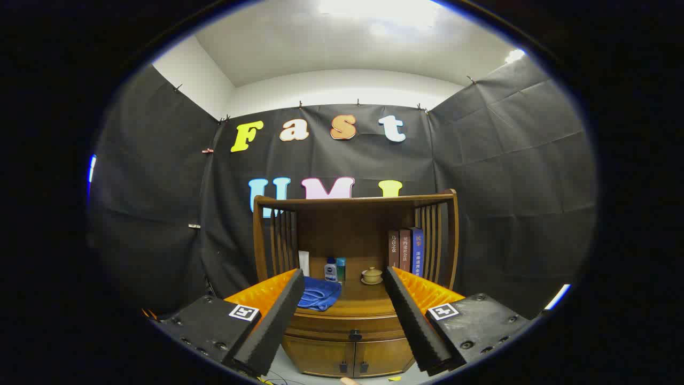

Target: Pull open the drawer, take out the items inside it, and place them on the countertop above the cabinet.

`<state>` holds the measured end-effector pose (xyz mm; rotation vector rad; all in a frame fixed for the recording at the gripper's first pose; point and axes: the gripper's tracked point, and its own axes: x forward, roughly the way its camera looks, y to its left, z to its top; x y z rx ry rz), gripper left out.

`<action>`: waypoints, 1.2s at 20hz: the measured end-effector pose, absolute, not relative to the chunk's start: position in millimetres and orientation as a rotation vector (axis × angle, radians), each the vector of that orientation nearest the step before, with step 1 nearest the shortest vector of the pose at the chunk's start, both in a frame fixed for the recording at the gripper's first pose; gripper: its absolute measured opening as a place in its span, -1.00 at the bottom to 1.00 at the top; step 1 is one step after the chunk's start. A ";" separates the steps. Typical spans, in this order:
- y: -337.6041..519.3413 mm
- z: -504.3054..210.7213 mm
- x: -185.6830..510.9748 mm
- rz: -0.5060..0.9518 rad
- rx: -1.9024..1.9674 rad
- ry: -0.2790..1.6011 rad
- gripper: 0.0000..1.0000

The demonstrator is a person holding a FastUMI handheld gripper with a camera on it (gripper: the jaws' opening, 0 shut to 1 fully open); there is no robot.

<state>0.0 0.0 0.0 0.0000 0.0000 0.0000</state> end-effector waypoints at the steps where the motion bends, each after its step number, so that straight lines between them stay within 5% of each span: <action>1: -1.3 -0.5 0.4 -0.006 0.000 -0.001 0.98; 24: 2.7 -17.6 1.0 0.001 -0.022 0.048 0.98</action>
